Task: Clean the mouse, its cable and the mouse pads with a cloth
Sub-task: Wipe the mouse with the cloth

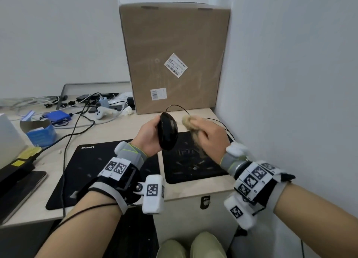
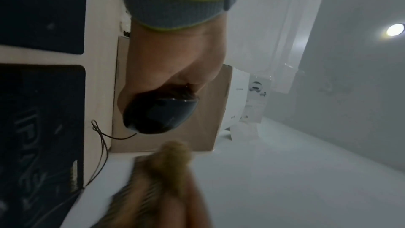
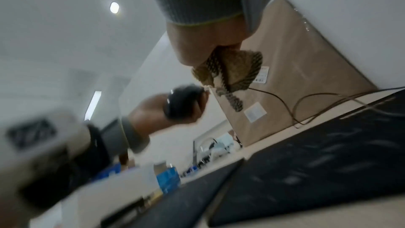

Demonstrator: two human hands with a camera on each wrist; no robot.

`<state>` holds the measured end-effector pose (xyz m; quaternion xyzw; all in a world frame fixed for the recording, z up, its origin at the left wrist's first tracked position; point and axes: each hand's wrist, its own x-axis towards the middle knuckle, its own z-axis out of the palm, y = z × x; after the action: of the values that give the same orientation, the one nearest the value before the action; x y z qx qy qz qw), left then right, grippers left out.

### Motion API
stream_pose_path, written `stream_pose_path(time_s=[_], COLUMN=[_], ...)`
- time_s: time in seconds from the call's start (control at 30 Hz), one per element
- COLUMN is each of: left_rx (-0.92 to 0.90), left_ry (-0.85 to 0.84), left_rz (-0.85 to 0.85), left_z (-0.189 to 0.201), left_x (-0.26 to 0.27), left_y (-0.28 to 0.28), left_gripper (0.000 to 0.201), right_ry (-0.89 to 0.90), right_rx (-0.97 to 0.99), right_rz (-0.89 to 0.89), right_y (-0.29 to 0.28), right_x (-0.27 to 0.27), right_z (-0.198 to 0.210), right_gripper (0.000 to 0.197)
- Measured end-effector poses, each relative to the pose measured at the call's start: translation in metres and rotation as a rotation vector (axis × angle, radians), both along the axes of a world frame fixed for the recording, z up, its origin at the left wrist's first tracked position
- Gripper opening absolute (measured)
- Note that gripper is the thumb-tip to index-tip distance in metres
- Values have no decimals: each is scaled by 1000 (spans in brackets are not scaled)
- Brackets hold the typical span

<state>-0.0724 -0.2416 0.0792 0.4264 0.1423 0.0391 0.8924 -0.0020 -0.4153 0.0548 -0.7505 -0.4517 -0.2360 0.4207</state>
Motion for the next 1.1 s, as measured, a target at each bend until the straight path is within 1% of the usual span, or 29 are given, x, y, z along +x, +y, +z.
stream_pose_path(time_s=[0.03, 0.07, 0.13, 0.2, 0.23, 0.27, 0.37, 0.43, 0.47, 0.53, 0.57, 0.6, 0.63, 0.67, 0.73, 0.77, 0.83, 0.87, 0.9, 0.93, 0.97, 1.03, 1.1], left_rx=[16, 18, 34, 46, 21, -23, -105, -117, -124, -126, -117, -99, -79, -64, -17, 9, 24, 17, 19, 39, 67, 119, 170], left_ry=[18, 28, 22, 4, -5, -15, -18, 4, 12, 18, 8, -4, -14, -15, -17, -12, 1, 13, 16, 17, 19, 62, 108], left_rz=[-29, -53, -73, -52, -34, -10, 88, 136, 144, 177, 183, 173, 159, 160, 157, 151, 144, 144, 155, 177, 204, 253, 271], left_z=[-2, -4, -5, -6, -6, -7, -10, -14, -15, -16, -15, -14, -11, -9, -7, -6, -4, -4, -3, -2, -2, -2, -2], left_x=[-1, -1, 0, 1, 3, 4, 6, 6, 5, 4, 4, 4, 4, 4, 5, 5, 6, 7, 7, 9, 10, 14, 18], left_y=[-4, -9, -20, -28, -29, -28, -14, -4, 1, 10, 15, 19, 21, 22, 19, 15, 2, -4, -10, -14, -16, -17, -15], left_gripper=[50, 50, 48, 47, 48, 48, 52, 60, 63, 61, 59, 57, 56, 55, 54, 56, 61, 62, 64, 68, 72, 79, 81], right_ry=[16, 26, 73, 125, 141, 143, 69, 15, -12, -36, 6, 97, 216, 340, 568, 705, 979, 1068, 1107, 1108, 1090, 1051, 1060], right_rx=[43, 35, -112, -300, -333, -325, -239, -211, -229, -317, -355, -356, -306, -225, -35, 56, 236, 290, 309, 287, 254, 210, 243], right_rz=[-35, -48, -37, -25, -21, -6, 92, 172, 216, 286, 294, 267, 205, 100, -107, -118, 11, 75, 116, 135, 154, 164, 156], right_y=[7, 17, 34, 46, 48, 49, 44, 35, 28, 17, 12, 9, 7, 6, 11, 15, 28, 34, 39, 42, 45, 48, 48], right_x=[0, 1, 3, 2, 1, -3, -19, -27, -30, -29, -26, -22, -18, -13, -6, -4, -8, -12, -16, -20, -23, -28, -28], right_z=[13, 25, 42, 44, 42, 38, 19, 4, -4, -18, -23, -26, -28, -28, -22, -17, -5, -1, 2, 4, 3, 1, -4], right_gripper=[42, 42, 48, 49, 46, 46, 51, 50, 48, 44, 42, 41, 41, 39, 30, 25, 18, 17, 23, 32, 37, 32, 35])
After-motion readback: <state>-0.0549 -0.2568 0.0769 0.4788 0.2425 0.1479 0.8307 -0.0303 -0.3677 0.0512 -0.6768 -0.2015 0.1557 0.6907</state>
